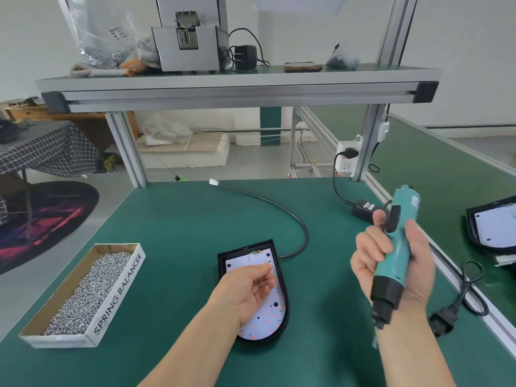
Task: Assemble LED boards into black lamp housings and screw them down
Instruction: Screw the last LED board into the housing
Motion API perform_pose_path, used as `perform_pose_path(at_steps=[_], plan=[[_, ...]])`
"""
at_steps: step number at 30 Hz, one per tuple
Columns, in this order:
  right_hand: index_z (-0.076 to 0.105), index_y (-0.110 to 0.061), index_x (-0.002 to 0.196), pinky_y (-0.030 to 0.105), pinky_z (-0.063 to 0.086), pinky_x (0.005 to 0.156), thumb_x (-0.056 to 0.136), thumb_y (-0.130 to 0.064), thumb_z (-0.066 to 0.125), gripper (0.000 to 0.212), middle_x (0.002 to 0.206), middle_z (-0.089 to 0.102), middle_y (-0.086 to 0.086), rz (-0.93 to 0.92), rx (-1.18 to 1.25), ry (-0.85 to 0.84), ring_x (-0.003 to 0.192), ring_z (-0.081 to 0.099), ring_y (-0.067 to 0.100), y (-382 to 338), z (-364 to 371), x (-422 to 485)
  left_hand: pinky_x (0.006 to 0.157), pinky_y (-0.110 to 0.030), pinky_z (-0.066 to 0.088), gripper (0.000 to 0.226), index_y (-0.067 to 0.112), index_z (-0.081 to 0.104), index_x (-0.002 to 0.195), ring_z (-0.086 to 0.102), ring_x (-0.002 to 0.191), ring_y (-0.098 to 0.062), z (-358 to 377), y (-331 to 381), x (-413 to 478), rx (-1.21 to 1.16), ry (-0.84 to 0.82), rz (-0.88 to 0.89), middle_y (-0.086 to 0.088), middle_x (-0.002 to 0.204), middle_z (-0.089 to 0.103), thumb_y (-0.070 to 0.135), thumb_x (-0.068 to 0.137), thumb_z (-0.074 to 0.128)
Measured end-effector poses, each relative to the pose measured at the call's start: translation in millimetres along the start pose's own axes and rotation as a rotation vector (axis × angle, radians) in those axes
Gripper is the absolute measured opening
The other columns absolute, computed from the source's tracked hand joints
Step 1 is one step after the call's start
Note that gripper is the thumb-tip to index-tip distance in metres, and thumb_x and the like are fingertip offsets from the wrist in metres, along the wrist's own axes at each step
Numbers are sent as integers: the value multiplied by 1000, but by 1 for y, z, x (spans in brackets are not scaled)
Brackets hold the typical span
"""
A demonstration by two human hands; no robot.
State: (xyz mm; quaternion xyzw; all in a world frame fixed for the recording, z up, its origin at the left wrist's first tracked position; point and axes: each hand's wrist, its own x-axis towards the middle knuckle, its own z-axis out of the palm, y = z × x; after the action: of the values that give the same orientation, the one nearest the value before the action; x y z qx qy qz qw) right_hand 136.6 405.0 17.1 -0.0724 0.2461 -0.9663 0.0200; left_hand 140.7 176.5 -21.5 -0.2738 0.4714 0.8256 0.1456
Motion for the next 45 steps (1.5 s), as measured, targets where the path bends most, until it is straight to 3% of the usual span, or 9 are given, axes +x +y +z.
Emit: perform_pose_path(at_steps=[3, 6, 8, 11, 17, 24, 30, 35, 45], plan=[[62, -19, 93, 14, 29, 42, 84, -33, 58, 18, 57, 42, -10, 31, 88, 50, 48, 39, 5, 13, 8, 12, 40, -18, 47, 7, -1, 67, 86, 60, 42, -12, -1, 2, -2, 24, 12, -21, -7, 57, 65, 3, 91, 68], [60, -17, 87, 18, 34, 47, 86, -19, 62, 2, 63, 46, -4, -84, -101, 282, 54, 40, 10, 31, 24, 25, 43, -21, 53, 6, -6, 65, 90, 67, 48, -16, 2, 1, -1, -4, 4, 8, -12, 61, 69, -1, 93, 65], [57, -18, 90, 18, 38, 55, 88, -8, 66, 14, 74, 51, -2, -245, -181, 391, 60, 43, 10, 41, 35, 34, 45, -22, 55, 7, -7, 64, 91, 69, 51, -18, 2, 0, -2, -16, -3, 19, -15, 63, 70, -1, 94, 64], [57, -15, 98, 18, 40, 61, 89, -2, 66, 18, 82, 52, -3, -323, -192, 346, 62, 45, 9, 49, 53, 43, 45, -23, 55, 8, -7, 65, 89, 70, 51, -19, 1, 0, -2, -22, 1, 13, -15, 64, 71, -1, 95, 63], [57, -18, 77, 19, 44, 56, 86, 4, 67, 25, 62, 58, -9, -412, -210, 471, 53, 50, 8, 57, 65, 48, 44, -23, 54, 12, -6, 66, 89, 69, 50, -19, 1, 1, -2, -43, 16, -2, -14, 65, 71, 2, 96, 62], [71, -30, 58, 22, 45, 59, 68, -16, 73, 18, 63, 61, -14, -457, -388, 495, 57, 51, 8, 77, 71, 41, 44, -22, 54, 11, -7, 65, 90, 70, 51, -19, 2, 1, -5, -60, 13, 1, -15, 66, 72, 2, 96, 62], [72, -36, 60, 24, 46, 61, 69, -17, 73, 21, 63, 63, -15, -458, -392, 518, 58, 53, 7, 80, 73, 45, 45, -23, 55, 10, -7, 65, 90, 70, 52, -19, 1, 2, -5, -73, 12, -5, -16, 66, 72, 1, 96, 62], [67, -25, 64, 21, 46, 55, 67, -15, 73, 12, 61, 61, -14, -444, -351, 552, 55, 52, 8, 81, 69, 48, 44, -23, 55, 10, -6, 65, 89, 70, 52, -20, 0, 2, -4, -87, 17, -14, -17, 67, 72, 1, 95, 62], [63, -21, 73, 18, 45, 53, 80, -5, 72, 20, 59, 58, -13, -469, -341, 552, 53, 51, 7, 83, 61, 47, 44, -23, 54, 10, -8, 66, 90, 71, 53, -21, 1, 1, -2, -126, 42, -1, -17, 66, 72, 0, 95, 63]])
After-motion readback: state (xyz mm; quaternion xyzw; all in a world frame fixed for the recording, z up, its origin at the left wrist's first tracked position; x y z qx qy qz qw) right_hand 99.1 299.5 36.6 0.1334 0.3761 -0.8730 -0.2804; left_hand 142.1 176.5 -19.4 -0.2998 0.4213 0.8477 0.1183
